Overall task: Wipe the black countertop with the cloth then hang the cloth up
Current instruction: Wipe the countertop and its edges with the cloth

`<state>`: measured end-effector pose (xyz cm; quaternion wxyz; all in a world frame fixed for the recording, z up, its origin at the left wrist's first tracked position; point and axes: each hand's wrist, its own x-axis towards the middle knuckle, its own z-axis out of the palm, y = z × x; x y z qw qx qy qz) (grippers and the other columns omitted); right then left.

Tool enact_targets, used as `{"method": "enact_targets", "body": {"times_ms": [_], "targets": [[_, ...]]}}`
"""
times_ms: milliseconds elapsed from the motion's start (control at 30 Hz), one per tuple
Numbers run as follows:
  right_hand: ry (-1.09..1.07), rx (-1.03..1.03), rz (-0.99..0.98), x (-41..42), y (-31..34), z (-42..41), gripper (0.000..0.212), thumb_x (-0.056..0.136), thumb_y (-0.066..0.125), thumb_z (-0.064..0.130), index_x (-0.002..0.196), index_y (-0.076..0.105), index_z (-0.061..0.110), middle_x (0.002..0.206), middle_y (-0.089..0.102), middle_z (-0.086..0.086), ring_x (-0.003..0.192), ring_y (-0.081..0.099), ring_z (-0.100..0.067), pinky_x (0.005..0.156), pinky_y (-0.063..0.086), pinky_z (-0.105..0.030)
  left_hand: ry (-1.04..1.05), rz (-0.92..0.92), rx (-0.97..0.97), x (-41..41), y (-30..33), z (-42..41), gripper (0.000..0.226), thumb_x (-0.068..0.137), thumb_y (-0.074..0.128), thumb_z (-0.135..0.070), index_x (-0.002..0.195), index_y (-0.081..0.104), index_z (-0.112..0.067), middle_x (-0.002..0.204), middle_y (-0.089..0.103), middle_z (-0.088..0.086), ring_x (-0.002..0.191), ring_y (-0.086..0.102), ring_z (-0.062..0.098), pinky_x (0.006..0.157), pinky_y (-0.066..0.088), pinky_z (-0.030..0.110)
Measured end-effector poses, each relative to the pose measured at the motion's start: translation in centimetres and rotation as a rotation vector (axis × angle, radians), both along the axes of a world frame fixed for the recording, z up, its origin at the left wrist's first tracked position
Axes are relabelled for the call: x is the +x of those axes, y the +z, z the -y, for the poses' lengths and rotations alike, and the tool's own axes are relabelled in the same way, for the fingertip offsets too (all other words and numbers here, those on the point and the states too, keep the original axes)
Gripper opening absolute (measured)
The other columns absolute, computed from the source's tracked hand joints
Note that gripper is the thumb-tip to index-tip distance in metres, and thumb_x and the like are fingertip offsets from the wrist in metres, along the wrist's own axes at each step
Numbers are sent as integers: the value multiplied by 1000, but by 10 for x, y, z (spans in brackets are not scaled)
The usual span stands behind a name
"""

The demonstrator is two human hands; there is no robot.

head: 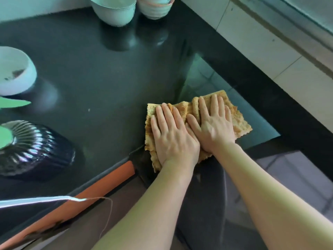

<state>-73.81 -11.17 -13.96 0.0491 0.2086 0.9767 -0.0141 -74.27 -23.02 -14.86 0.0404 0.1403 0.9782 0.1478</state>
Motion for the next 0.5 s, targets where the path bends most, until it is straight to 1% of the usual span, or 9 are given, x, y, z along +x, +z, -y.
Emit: {"method": "enact_targets", "body": {"times_ms": [100,267,367,500], "targets": [[59,8,3,-14,-1,17,82,94,13,71,162,9,24,169,-2,-17,155,-7,-32,126,1,-49,58,-1,-12,-7,-2,17,66,105,16,-39,160,3,-5,170,-2,21,157,-7,35,127,-2,53],[130,7,-2,-11,-1,31,82,95,12,72,162,7,25,169,-3,-16,156,-8,-31,126,1,-49,122,-23,-56,2,-2,30,67,105,17,-39,161,4,-6,171,0,19,158,-4,35,127,1,54],[172,-16,0,-1,-1,36,81,96,15,71,162,7,26,169,-3,-15,156,-8,-30,125,0,-49,179,-16,-67,16,-3,34,66,105,17,-39,161,5,-7,171,1,19,158,-4,35,126,0,56],[245,-43,-13,35,0,34,77,97,15,69,162,6,28,170,-5,-13,156,-9,-28,126,-2,-47,216,-20,-92,56,1,32,67,104,19,-37,161,4,-7,171,-1,20,157,-5,36,126,0,57]]}}
